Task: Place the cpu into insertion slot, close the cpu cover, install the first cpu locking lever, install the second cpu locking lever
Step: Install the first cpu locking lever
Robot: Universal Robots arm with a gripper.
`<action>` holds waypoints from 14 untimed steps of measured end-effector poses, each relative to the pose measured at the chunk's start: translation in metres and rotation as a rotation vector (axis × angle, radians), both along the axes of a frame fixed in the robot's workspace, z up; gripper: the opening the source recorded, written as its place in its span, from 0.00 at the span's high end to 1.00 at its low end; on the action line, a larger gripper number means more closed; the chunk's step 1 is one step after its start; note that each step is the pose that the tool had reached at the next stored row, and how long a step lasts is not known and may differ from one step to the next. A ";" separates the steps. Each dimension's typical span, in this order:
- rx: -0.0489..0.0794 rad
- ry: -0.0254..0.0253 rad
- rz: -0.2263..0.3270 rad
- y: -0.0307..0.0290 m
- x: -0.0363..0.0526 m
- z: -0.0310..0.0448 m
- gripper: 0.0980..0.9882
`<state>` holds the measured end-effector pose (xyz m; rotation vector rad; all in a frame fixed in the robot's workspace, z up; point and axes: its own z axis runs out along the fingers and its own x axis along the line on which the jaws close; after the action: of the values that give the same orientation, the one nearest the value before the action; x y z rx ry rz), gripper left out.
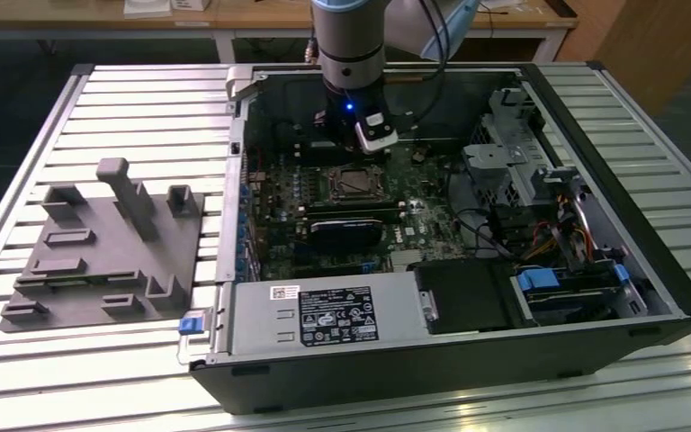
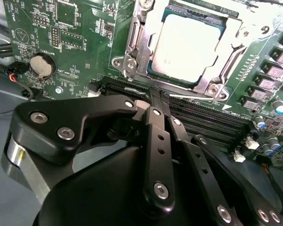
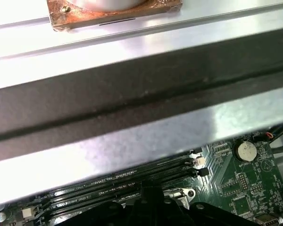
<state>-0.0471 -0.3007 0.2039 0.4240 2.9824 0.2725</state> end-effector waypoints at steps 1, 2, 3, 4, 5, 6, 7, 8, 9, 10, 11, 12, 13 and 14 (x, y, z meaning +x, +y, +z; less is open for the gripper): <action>0.000 0.0000 0.000 0.0000 0.0000 0.0000 0.99; 0.000 0.0001 -0.001 0.0002 -0.0001 0.0000 0.99; 0.000 0.0000 -0.001 0.0007 -0.0001 0.0000 0.99; 0.000 0.0000 -0.002 0.0012 -0.0001 -0.0001 0.99; 0.000 -0.0001 -0.002 0.0017 -0.0001 -0.0003 0.99; 0.000 0.0000 -0.002 0.0022 -0.0001 -0.0004 0.99; 0.000 0.0000 -0.003 0.0027 -0.0001 -0.0005 0.99; 0.000 0.0000 -0.003 0.0031 -0.0001 -0.0006 0.99; 0.000 0.0000 -0.004 0.0032 -0.0001 -0.0006 0.99; 0.000 0.0000 -0.004 0.0032 -0.0001 -0.0006 0.99; 0.000 0.0000 -0.004 0.0033 0.0000 -0.0008 0.99; -0.001 -0.0003 -0.004 0.0033 0.0000 -0.0011 0.99; -0.002 -0.0003 -0.004 0.0033 0.0000 -0.0013 0.99; -0.004 -0.0004 -0.004 0.0033 -0.0001 -0.0016 0.99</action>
<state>-0.0472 -0.2974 0.2023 0.4298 2.9807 0.2657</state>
